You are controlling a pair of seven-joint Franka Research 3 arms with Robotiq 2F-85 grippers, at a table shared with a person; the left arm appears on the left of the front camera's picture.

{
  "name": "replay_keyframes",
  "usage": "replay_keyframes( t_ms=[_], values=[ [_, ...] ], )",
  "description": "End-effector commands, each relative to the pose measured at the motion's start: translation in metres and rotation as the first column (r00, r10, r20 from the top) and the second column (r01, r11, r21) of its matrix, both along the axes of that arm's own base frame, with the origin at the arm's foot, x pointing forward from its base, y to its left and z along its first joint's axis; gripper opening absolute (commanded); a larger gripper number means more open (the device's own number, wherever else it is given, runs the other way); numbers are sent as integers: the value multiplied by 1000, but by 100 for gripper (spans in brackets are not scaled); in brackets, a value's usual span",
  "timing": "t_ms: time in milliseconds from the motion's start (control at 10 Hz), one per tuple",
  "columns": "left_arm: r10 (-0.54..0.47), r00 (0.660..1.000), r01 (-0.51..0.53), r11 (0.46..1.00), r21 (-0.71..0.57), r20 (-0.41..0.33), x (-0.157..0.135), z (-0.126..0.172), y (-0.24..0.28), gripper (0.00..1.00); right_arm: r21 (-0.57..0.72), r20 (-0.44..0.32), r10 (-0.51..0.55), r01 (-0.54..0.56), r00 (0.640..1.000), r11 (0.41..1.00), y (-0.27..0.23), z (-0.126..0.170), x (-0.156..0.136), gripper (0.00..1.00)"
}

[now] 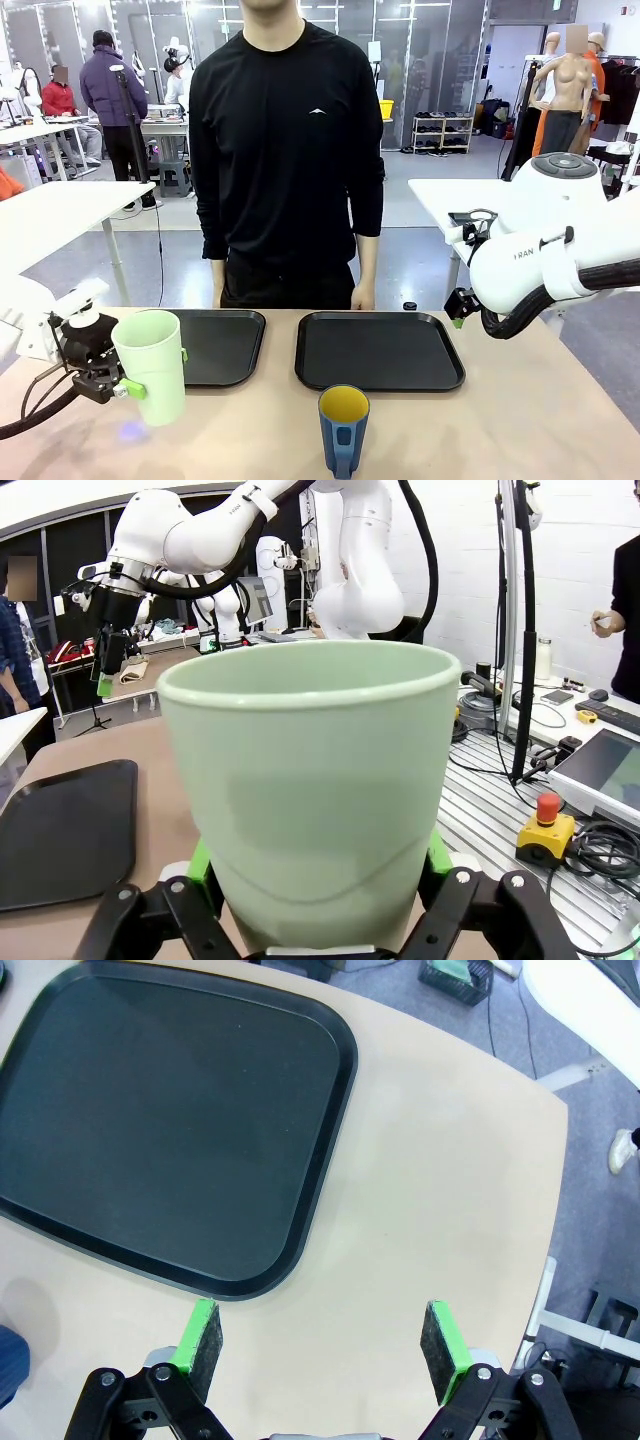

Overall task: Sort and store the cups by type.
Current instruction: Place the picked Reusable plastic cup into the Flat Tray indicated by the person.

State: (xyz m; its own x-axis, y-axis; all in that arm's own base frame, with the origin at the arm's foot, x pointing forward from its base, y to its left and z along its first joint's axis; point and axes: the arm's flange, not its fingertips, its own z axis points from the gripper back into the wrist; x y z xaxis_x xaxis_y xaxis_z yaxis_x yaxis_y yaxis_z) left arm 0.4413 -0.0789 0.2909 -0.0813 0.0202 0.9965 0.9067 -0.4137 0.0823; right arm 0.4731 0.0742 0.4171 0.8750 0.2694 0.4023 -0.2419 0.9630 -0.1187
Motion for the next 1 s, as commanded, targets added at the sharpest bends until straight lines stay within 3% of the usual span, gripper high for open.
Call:
replay_keyframes(
  t_ms=[0,900],
  values=[
    [5,1000,-5,1000,-16,16,1,3,0,27,1,1,-2,2,1000,1000,-1,0,0,100],
    [5,1000,-5,1000,-16,16,1,3,0,27,1,1,-2,2,1000,1000,-1,0,0,100]
  ],
)
